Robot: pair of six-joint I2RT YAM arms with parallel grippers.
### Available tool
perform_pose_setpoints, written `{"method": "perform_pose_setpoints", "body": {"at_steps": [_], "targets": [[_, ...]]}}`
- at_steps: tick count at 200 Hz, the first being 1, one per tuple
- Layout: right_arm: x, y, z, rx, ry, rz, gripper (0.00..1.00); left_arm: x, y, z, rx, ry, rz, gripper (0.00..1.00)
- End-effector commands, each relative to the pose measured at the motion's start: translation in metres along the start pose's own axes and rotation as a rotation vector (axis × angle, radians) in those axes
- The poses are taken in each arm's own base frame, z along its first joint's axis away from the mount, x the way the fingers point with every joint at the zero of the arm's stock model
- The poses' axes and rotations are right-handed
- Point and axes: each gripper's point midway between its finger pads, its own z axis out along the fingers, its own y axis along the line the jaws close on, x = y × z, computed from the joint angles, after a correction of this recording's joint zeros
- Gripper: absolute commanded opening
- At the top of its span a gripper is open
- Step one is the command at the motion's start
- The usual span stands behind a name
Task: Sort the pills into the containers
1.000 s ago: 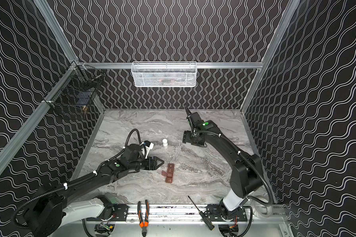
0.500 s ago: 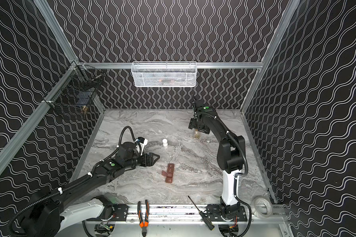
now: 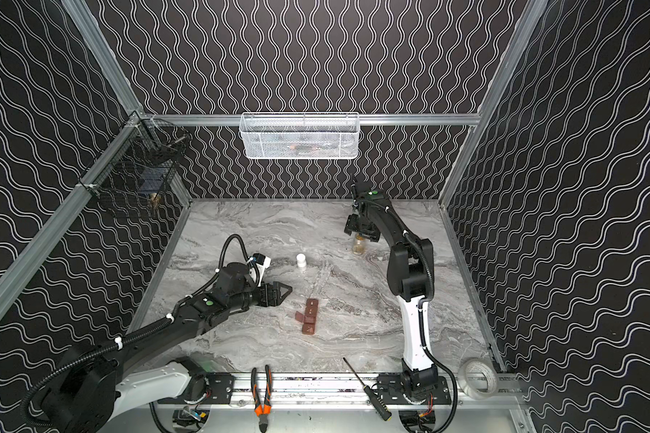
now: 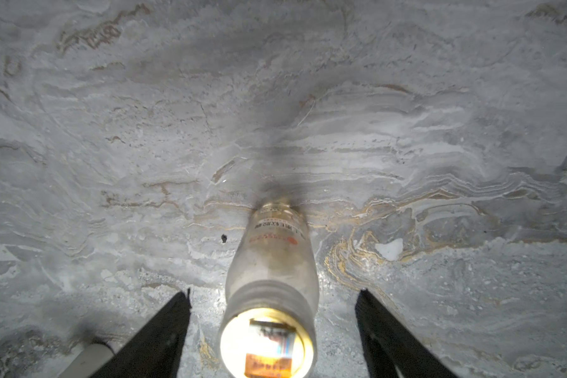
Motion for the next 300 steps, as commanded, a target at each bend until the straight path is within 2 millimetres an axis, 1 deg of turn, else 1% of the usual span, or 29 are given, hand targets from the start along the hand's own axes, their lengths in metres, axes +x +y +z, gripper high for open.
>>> {"method": "perform_pose_setpoints", "body": {"at_steps": [1,48,70,104,131,167,185,199,215,222,237,247,259,278,281,283,285,300], "targets": [[0.009,0.002,0.004,-0.01,0.039,-0.009,0.78,-0.006,-0.004,0.001,0.023,-0.022,0.007,0.86],[0.011,0.003,0.012,-0.013,0.059,-0.008,0.68,-0.004,-0.002,0.002,0.023,-0.021,0.005,0.85],[0.012,0.001,0.016,-0.002,0.068,-0.009,0.66,-0.003,-0.002,0.003,0.021,-0.017,0.003,0.85],[0.016,-0.001,0.022,0.008,0.085,-0.013,0.65,-0.002,0.0,0.004,0.022,-0.013,0.001,0.86],[0.018,-0.002,0.024,0.012,0.092,-0.014,0.58,-0.002,0.001,0.004,0.016,-0.01,0.005,0.86],[0.017,-0.005,0.019,0.021,0.08,-0.012,0.51,-0.003,0.0,0.003,0.018,-0.012,0.008,0.86],[0.018,-0.006,0.014,0.024,0.074,-0.011,0.47,-0.004,0.0,0.002,0.017,-0.014,0.008,0.86],[0.018,-0.005,0.006,0.015,0.064,-0.01,0.43,-0.004,0.0,0.001,0.015,-0.014,0.012,0.86],[0.02,-0.002,-0.008,0.001,0.051,-0.012,0.41,-0.007,-0.001,-0.002,0.009,-0.021,0.024,0.86],[0.024,-0.001,-0.013,-0.006,0.057,-0.014,0.41,-0.008,-0.002,-0.003,0.01,-0.024,0.03,0.86],[0.033,0.008,-0.031,-0.045,0.051,-0.029,0.4,-0.013,-0.006,-0.008,0.016,-0.038,0.052,0.85],[0.045,0.013,-0.042,-0.064,0.053,-0.048,0.41,-0.019,-0.009,-0.012,0.019,-0.059,0.071,0.85],[0.059,0.022,-0.06,-0.11,0.05,-0.072,0.41,-0.027,-0.016,-0.02,0.031,-0.096,0.103,0.85],[0.086,0.033,-0.085,-0.188,0.056,-0.113,0.4,-0.04,-0.027,-0.034,0.051,-0.174,0.171,0.85],[0.091,0.034,-0.085,-0.193,0.065,-0.12,0.4,-0.042,-0.028,-0.036,0.054,-0.186,0.185,0.84],[0.093,0.035,-0.094,-0.209,0.053,-0.125,0.4,-0.044,-0.03,-0.038,0.058,-0.195,0.195,0.84],[0.095,0.036,-0.098,-0.22,0.051,-0.129,0.4,-0.045,-0.031,-0.039,0.06,-0.203,0.203,0.84],[0.117,0.043,-0.117,-0.3,0.064,-0.162,0.4,-0.052,-0.045,-0.047,0.092,-0.255,0.29,0.82]]}}
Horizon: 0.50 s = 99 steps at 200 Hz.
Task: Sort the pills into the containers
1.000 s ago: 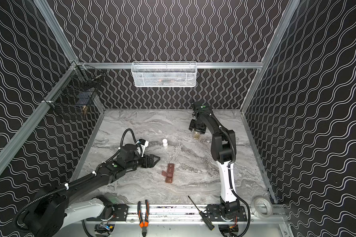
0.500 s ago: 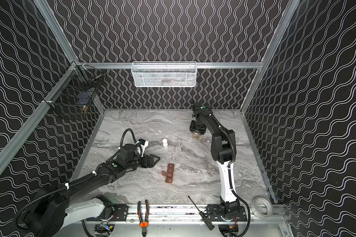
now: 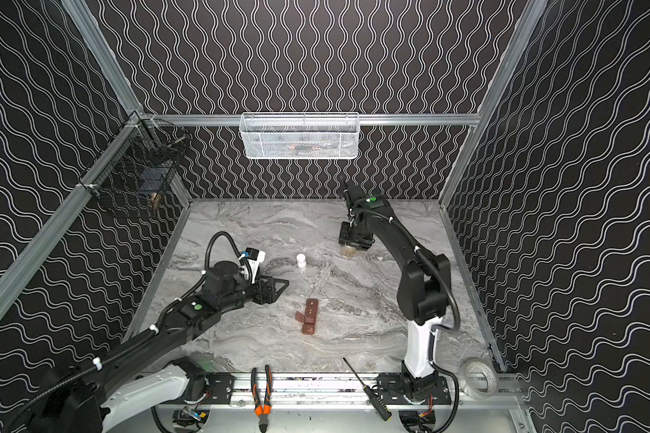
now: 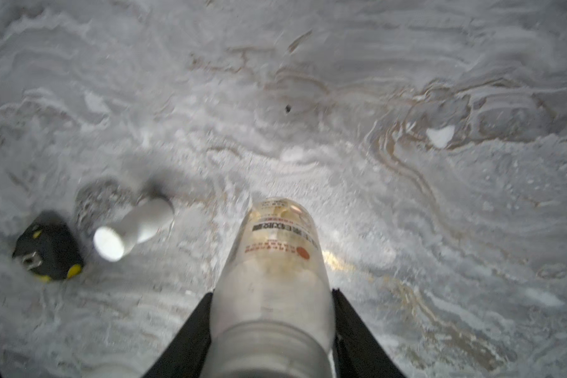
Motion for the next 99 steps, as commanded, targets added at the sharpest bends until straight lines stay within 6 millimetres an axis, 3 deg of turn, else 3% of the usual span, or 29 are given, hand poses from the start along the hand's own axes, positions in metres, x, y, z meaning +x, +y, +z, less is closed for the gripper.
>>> {"method": "perform_pose_setpoints", "body": {"at_steps": [1,27,57,99], "targets": [[0.027,0.021,-0.024,-0.13,0.02,-0.042,0.4,-0.021,-0.016,-0.008,0.039,-0.097,0.158,0.82],[0.066,0.049,-0.043,-0.283,0.058,-0.139,0.4,-0.023,-0.049,-0.011,0.115,-0.217,0.359,0.81],[0.093,0.056,-0.056,-0.393,0.095,-0.203,0.4,-0.012,-0.088,-0.004,0.185,-0.285,0.559,0.84],[0.119,0.069,-0.077,-0.561,0.137,-0.247,0.4,-0.003,-0.101,0.018,0.219,-0.309,0.638,0.94]]}}
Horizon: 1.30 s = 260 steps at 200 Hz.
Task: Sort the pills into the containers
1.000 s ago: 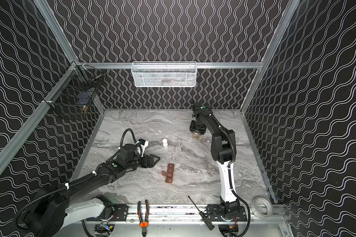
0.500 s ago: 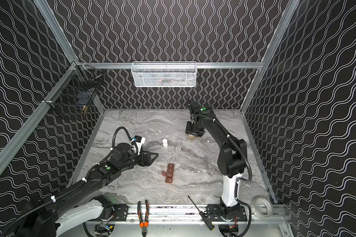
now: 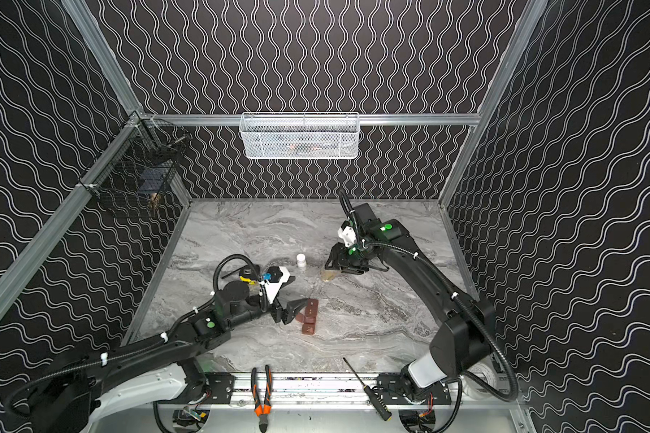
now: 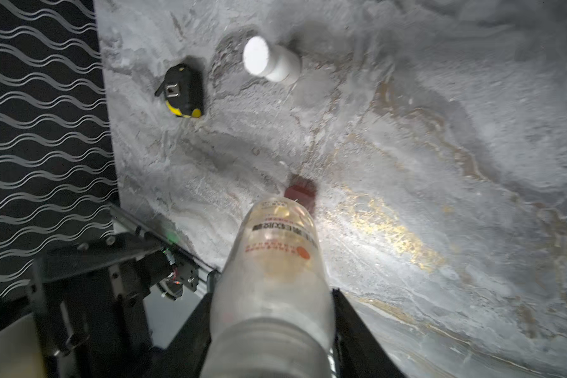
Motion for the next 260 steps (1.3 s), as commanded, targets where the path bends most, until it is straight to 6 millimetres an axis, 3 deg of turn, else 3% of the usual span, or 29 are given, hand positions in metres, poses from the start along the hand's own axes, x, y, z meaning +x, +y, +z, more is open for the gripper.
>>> {"method": "perform_pose_setpoints", "body": {"at_steps": [1,40,116,191,260], "targets": [[0.008,0.027,-0.006,-0.155,0.022,-0.064,0.39,-0.025,0.0,0.006,-0.017,-0.126,0.109,0.95],[0.024,0.034,-0.009,-0.223,0.051,-0.077,0.39,-0.025,-0.004,0.017,0.012,-0.141,0.147,0.97],[0.05,0.038,-0.011,-0.286,0.096,-0.123,0.38,-0.017,-0.027,0.022,0.146,-0.126,0.245,0.92],[0.06,0.041,-0.011,-0.293,0.111,-0.161,0.38,-0.009,-0.042,0.03,0.259,-0.107,0.23,0.78],[0.061,0.035,-0.006,-0.273,0.12,-0.163,0.37,-0.009,-0.036,0.026,0.253,-0.106,0.206,0.66]]}}
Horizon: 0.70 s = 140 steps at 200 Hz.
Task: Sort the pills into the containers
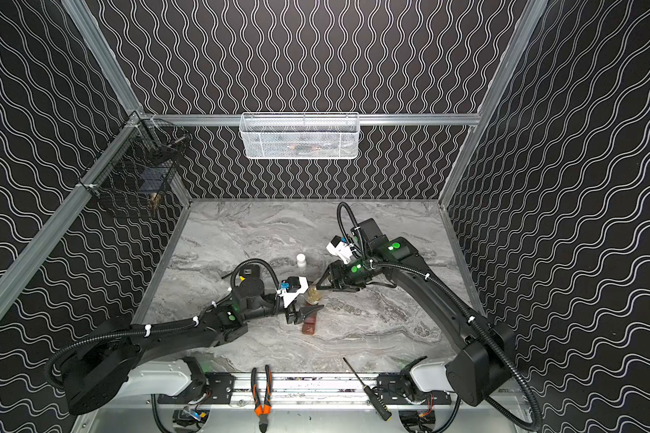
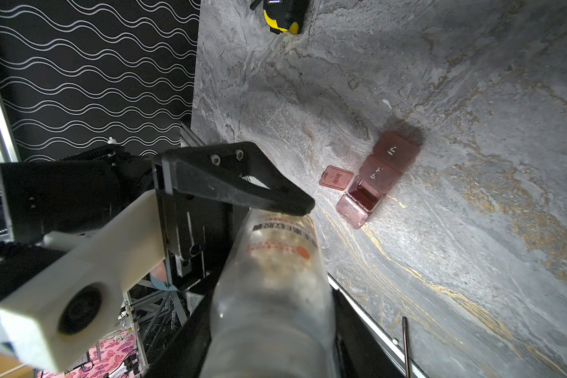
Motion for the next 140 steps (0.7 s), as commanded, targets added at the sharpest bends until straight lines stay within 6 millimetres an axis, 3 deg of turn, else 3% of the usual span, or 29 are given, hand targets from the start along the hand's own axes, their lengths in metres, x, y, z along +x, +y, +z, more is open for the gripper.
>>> {"method": "perform_pose_setpoints", "body": {"at_steps": [1,125,140], "targets": [[0.0014,0.0001,0.0012,-0.005,0.006,-0.021,0.37,-0.0123,-0.0004,-0.0026,0.011,-0.048,0.013,0.66],[0.0037,0.0012,0.0025,-0.019,0.008,-0.018,0.36,-0.0067,0.0002,0.0032,0.034,-0.029,-0.012,0.51],[0.0036,0.0013,0.0024,-0.018,0.007,-0.015,0.4,-0.0048,0.0001,0.0037,0.036,-0.02,-0.015,0.48]]}}
